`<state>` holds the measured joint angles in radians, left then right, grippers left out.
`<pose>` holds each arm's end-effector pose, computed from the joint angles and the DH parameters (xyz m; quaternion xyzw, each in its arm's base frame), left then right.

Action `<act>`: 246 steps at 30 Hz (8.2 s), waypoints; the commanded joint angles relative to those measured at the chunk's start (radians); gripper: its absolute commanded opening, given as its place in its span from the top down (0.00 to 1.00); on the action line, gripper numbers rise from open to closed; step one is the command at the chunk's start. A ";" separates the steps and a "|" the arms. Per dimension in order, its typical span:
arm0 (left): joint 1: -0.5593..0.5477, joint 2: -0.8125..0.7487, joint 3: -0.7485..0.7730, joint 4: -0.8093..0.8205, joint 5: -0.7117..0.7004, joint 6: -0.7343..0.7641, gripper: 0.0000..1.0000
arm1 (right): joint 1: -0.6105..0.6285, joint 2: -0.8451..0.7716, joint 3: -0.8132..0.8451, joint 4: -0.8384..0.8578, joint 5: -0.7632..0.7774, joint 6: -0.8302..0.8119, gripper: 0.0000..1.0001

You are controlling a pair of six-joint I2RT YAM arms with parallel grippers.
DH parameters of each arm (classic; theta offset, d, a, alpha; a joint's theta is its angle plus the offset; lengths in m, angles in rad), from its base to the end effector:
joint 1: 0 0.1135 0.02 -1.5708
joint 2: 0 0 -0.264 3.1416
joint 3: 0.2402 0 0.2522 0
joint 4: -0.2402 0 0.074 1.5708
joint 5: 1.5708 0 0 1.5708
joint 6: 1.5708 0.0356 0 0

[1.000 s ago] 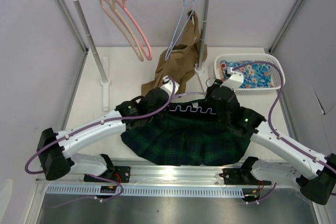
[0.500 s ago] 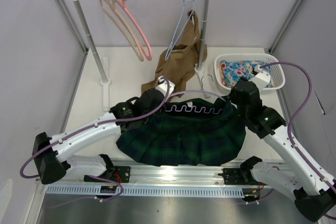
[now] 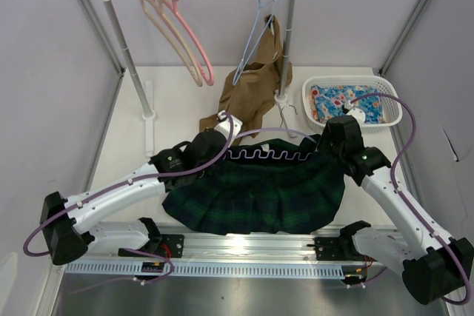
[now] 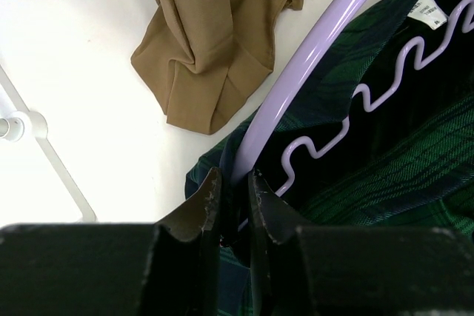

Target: Place the skirt on the hanger

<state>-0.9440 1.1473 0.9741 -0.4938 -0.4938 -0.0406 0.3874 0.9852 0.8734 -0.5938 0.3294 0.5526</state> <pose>0.1579 -0.1893 0.3059 0.2848 0.8314 -0.0064 0.4771 0.1953 0.0672 0.2960 0.1424 0.8869 0.0546 0.4361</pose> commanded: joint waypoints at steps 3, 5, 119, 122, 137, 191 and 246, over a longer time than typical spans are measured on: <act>0.005 -0.061 -0.006 0.110 -0.011 0.008 1.00 | -0.005 0.033 0.021 0.058 -0.061 -0.029 0.55; 0.005 -0.066 -0.008 0.112 -0.014 0.011 1.00 | -0.005 0.067 0.033 0.048 -0.055 -0.031 0.56; 0.005 -0.215 0.023 0.135 0.066 0.108 1.00 | 0.450 0.130 0.378 0.450 0.151 -0.174 1.00; 0.005 -0.207 0.046 0.120 0.067 0.107 0.99 | 0.473 0.119 0.407 0.448 0.146 -0.209 1.00; 0.005 -0.244 0.158 0.037 0.181 0.111 0.64 | 0.516 0.129 0.532 0.359 0.068 -0.318 1.00; 0.051 0.126 0.580 -0.118 0.807 0.260 0.98 | 0.656 0.170 0.723 0.215 0.143 -0.450 1.00; 0.220 -0.313 0.176 0.017 0.618 0.050 1.00 | 0.295 0.736 1.309 0.019 -0.064 -0.257 0.18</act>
<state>-0.7391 0.8680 1.1408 -0.4911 0.1593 0.0372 0.7025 1.6428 2.0659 -0.5198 0.3706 0.2741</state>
